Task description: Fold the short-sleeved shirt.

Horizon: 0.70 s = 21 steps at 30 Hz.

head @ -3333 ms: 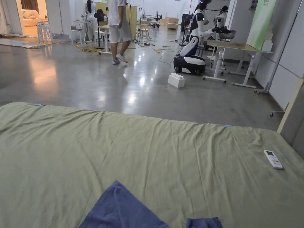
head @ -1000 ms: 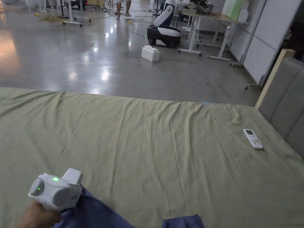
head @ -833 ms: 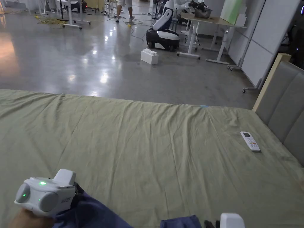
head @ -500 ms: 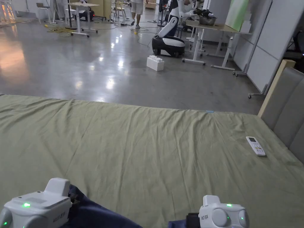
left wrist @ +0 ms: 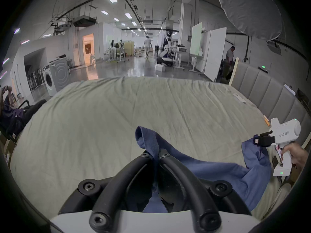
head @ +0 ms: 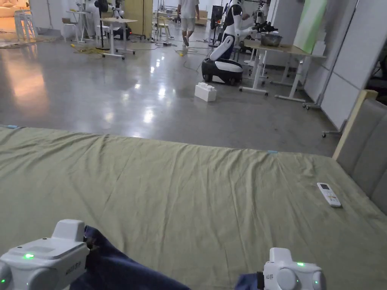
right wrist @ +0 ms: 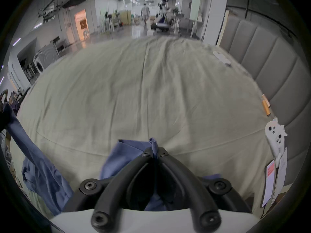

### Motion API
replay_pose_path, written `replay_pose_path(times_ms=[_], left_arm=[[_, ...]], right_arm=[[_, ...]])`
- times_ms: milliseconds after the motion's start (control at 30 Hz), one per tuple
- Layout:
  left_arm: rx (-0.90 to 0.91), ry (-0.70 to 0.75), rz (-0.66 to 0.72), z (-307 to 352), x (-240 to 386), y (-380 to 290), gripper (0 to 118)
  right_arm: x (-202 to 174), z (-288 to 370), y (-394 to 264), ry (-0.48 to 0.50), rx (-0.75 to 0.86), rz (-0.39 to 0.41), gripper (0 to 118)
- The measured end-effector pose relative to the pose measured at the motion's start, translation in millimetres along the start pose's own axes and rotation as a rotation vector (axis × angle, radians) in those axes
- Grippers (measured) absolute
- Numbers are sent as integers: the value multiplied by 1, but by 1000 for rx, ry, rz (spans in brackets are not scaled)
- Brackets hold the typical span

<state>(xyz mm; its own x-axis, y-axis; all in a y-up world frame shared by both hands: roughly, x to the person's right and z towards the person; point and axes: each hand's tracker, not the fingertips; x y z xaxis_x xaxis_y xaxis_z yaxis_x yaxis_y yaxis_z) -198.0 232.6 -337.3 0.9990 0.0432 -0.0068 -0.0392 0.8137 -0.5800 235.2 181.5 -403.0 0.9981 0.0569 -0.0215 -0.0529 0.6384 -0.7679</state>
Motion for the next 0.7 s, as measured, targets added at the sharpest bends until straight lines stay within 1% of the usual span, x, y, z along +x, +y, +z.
replay_pose_path(times_ms=[133,167,200,233,267,333,400,467,600,667,700], left_arm=[[79,22,10,20,-15,16,6],[94,21,11,78,-14,46,6],[114,20,16,97,-16,56,6],[132,27,19,73,-14,46,6],[150,42,15,73,-14,47,6],[180,50,20,98,-58,75,6],[223,69,19,115,-72,93,6],[263,78,18,144,-72,110,6],[333,90,31,169,-88,149,6],[368,92,25,181,-92,171,6],[397,99,8,201,-76,179,6]], right_arm=[[16,60,16,11,170,-21,3],[20,75,21,2,208,-13,3],[23,92,26,-7,248,-11,3],[27,109,34,-4,286,-15,3],[31,124,40,4,324,-24,3],[36,156,53,-10,395,-20,3],[41,184,69,-13,454,-13,3],[45,211,83,-16,522,-18,3],[48,261,120,-19,633,-24,3],[46,287,139,-31,709,-12,3],[44,299,150,-30,733,-10,3]])
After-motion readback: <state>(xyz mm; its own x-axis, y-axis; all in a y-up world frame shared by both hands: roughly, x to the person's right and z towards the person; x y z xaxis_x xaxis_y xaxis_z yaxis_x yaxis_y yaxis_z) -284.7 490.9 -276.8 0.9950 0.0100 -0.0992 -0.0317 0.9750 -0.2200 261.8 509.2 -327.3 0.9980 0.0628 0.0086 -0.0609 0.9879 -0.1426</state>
